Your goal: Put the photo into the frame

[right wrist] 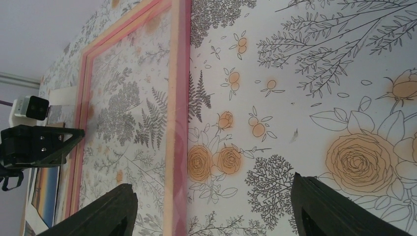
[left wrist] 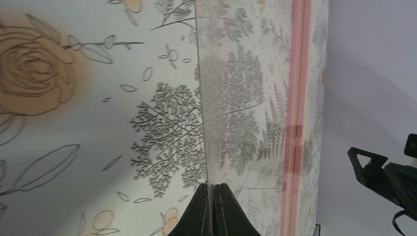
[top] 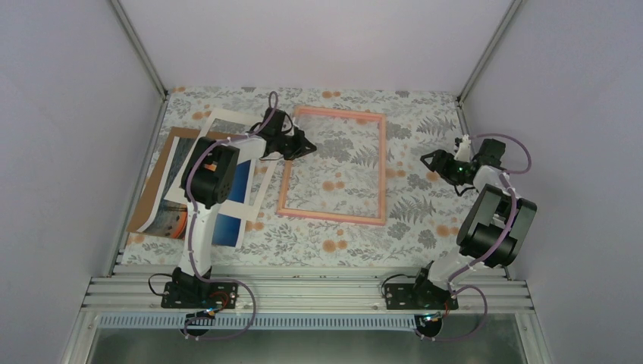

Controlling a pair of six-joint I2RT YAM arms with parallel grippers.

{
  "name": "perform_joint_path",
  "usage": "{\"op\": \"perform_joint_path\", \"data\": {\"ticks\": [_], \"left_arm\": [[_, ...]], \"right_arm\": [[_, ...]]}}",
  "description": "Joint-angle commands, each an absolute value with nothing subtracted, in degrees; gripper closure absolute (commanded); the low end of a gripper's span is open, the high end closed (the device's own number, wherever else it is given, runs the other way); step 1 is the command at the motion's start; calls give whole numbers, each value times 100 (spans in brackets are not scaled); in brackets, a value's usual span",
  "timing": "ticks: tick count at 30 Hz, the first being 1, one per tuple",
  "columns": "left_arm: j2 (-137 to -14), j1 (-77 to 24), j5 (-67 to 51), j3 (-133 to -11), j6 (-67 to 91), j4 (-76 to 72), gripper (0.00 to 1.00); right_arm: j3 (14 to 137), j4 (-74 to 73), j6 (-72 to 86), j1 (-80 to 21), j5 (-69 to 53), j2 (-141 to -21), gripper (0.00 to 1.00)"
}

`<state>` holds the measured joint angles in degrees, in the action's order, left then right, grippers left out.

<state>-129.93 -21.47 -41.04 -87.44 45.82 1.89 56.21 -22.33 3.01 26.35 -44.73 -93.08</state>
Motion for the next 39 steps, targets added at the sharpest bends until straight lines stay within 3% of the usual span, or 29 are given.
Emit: {"op": "perform_joint_path", "data": {"ticks": [1,26,39], "left_arm": [[-13076,-2093,-4008,-8812,4391,308,98],[-13115,-2013,-3578,-9236,3638,963,98],[-12921,-2035,-4061,-9356,3469,598,98]], "right_arm": [[5603,-2145,197,2559,-4601,-9290,22],[5660,-2115,207,2496,-4568,-9401,22],[5625,-2092,226,2487,-4570,-9413,22]]}}
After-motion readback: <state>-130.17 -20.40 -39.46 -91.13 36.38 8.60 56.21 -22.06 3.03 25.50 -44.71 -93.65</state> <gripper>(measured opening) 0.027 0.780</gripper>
